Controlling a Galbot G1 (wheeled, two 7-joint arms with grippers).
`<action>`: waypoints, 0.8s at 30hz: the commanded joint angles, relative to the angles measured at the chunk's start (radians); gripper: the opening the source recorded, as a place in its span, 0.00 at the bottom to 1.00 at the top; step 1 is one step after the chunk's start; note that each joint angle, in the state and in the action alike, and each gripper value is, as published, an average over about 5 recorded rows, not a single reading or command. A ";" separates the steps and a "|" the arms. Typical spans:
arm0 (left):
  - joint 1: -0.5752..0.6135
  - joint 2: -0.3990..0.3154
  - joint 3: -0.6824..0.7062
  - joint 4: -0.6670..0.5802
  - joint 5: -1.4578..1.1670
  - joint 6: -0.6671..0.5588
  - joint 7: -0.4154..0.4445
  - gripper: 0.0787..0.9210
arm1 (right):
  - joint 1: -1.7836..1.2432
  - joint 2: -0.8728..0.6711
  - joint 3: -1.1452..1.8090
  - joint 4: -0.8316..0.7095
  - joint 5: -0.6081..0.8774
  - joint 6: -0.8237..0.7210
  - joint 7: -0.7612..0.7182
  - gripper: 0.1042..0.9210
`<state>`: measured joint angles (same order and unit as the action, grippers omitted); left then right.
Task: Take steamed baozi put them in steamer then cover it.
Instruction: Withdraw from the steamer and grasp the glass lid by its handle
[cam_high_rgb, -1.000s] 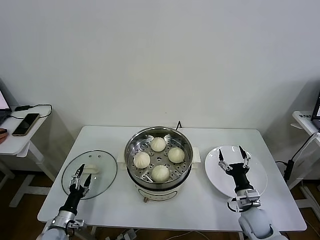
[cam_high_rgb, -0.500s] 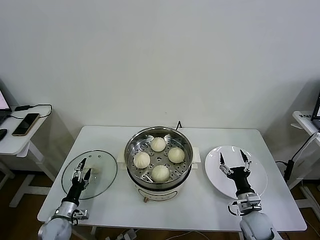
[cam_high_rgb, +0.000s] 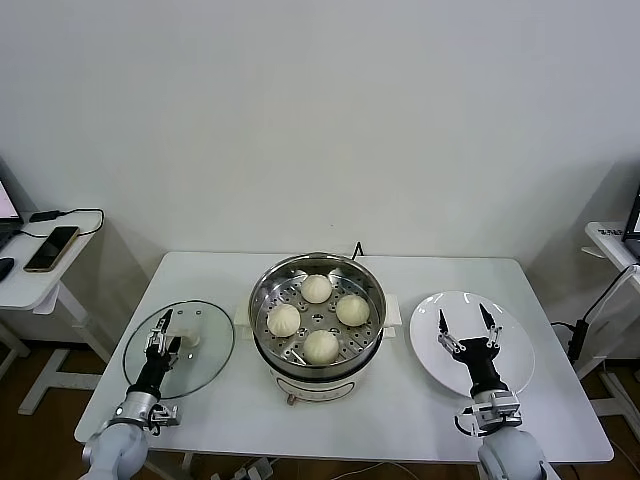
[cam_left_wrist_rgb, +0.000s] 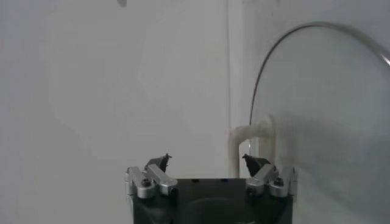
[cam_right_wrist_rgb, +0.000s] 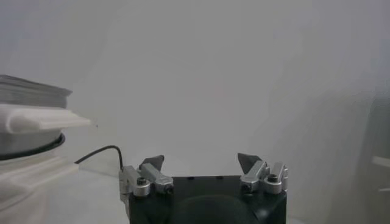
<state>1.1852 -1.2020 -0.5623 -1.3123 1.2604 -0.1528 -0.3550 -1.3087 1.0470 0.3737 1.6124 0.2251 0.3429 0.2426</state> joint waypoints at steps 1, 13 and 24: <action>-0.032 -0.001 0.007 0.032 -0.010 0.003 0.008 0.88 | -0.007 0.007 0.004 0.003 -0.005 0.001 0.000 0.88; -0.053 -0.001 0.010 0.078 -0.018 -0.009 0.025 0.55 | -0.015 0.011 0.013 0.025 -0.013 -0.003 0.004 0.88; -0.030 0.015 0.009 -0.042 -0.169 -0.034 0.032 0.17 | -0.013 0.015 0.007 0.026 -0.024 -0.003 0.005 0.88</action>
<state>1.1459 -1.1952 -0.5497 -1.2639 1.1961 -0.1769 -0.3277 -1.3219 1.0616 0.3810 1.6367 0.2034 0.3403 0.2475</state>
